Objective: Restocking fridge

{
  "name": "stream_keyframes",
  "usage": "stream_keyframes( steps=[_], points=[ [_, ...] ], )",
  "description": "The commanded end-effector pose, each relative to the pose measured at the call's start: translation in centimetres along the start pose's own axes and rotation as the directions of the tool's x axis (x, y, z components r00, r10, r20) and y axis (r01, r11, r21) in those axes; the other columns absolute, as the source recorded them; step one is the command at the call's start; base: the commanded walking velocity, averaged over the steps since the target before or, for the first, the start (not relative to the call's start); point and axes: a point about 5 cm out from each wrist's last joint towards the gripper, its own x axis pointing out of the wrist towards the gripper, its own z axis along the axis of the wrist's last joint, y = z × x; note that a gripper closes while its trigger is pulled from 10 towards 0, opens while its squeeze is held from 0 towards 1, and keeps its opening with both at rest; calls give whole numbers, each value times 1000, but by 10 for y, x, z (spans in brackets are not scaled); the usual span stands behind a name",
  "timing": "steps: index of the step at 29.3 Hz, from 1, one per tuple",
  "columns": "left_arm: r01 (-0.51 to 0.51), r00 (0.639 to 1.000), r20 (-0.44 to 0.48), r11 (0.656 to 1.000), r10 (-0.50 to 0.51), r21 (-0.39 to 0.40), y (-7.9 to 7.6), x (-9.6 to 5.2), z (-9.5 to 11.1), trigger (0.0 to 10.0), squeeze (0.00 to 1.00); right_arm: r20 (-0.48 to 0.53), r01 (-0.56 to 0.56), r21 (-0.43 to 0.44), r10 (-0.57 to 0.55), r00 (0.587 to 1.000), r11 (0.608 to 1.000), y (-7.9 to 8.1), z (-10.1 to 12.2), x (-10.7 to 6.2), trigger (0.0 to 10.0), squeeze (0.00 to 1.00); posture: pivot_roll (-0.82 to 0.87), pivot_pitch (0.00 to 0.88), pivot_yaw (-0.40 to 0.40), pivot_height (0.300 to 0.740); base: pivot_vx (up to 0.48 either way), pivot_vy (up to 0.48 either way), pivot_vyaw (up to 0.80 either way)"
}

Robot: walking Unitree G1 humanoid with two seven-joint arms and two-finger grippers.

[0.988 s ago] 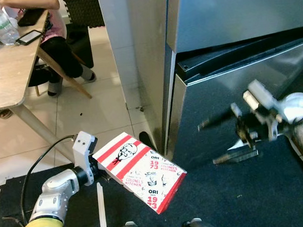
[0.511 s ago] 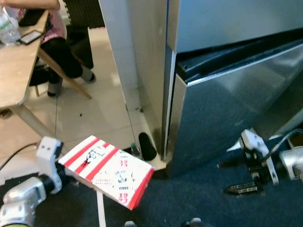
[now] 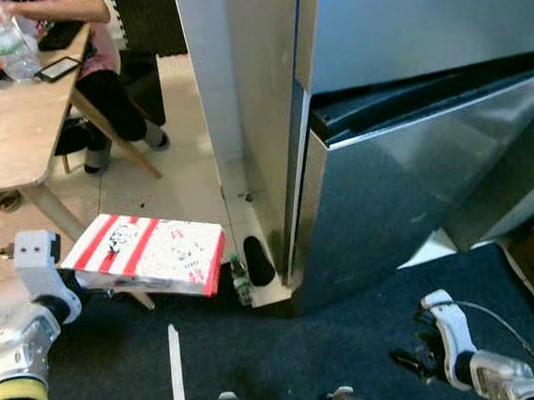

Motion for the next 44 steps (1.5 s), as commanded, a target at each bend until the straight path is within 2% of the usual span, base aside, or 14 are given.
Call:
stream_keyframes(
  steps=[1,3,7,9,15,18,23,25,27,28,35,38,41,44],
  points=[
    [-34,999,34,998,36,-60,-4,4,-6,10000,0,-25,57,43,-56,998,997,1,-16,0,10000,0,-27,113,-6,740,0,0,0],
    [-54,995,73,993,62,-101,-11,12,-4,10000,0,-53,110,56,-107,993,992,0,-26,0,10000,0,-27,113,-6,740,0,0,0],
    [-63,994,84,991,72,-114,-19,20,-5,10000,0,-68,143,59,-139,988,988,1,-33,0,10000,0,-30,120,-3,740,0,0,0],
    [-94,989,102,988,106,-123,-28,29,-5,10000,0,-78,175,72,-169,983,982,2,-39,-1,10000,0,-32,124,-3,740,0,0,0],
    [-99,988,102,987,112,-127,-53,47,-7,10000,0,-104,209,61,-202,974,976,6,-51,0,10000,0,-42,131,-4,740,0,0,0],
    [-160,978,110,974,179,-161,-58,55,-3,10000,0,-116,215,67,-206,972,974,8,-56,0,10000,0,-43,134,-4,740,0,0,0],
    [-199,969,114,966,219,-166,-62,61,-1,10000,0,-119,203,75,-193,974,976,12,-58,2,10000,0,-52,142,2,740,0,0,0],
    [-220,961,123,953,248,-207,-66,64,1,10000,0,-112,203,83,-193,975,976,13,-58,2,10000,0,-55,146,3,740,0,0,0],
    [-220,961,123,953,248,-207,-66,64,1,10000,0,-112,203,83,-193,975,976,13,-58,2,10000,0,-55,146,3,740,0,0,0],
    [-206,960,131,941,247,-268,-74,70,4,10000,0,-108,203,83,-194,975,976,13,-57,3,10000,0,-55,146,3,740,0,0,0],
    [-115,969,160,912,191,-393,-96,83,10,10000,0,-101,200,89,-191,976,976,15,-57,4,10000,0,-68,157,8,740,0,0,0],
    [-100,970,166,916,176,-389,-101,85,11,10000,0,-98,198,90,-189,977,976,15,-56,4,10000,0,-68,157,8,740,0,0,0],
    [-71,978,152,911,144,-405,-122,94,11,10000,0,-86,191,93,-184,979,977,16,-54,5,10000,0,-81,167,10,740,0,0,0],
    [-68,980,144,914,136,-401,-128,96,11,10000,0,-83,192,95,-184,979,977,16,-54,5,10000,0,-80,168,9,740,0,0,0]
  ],
)
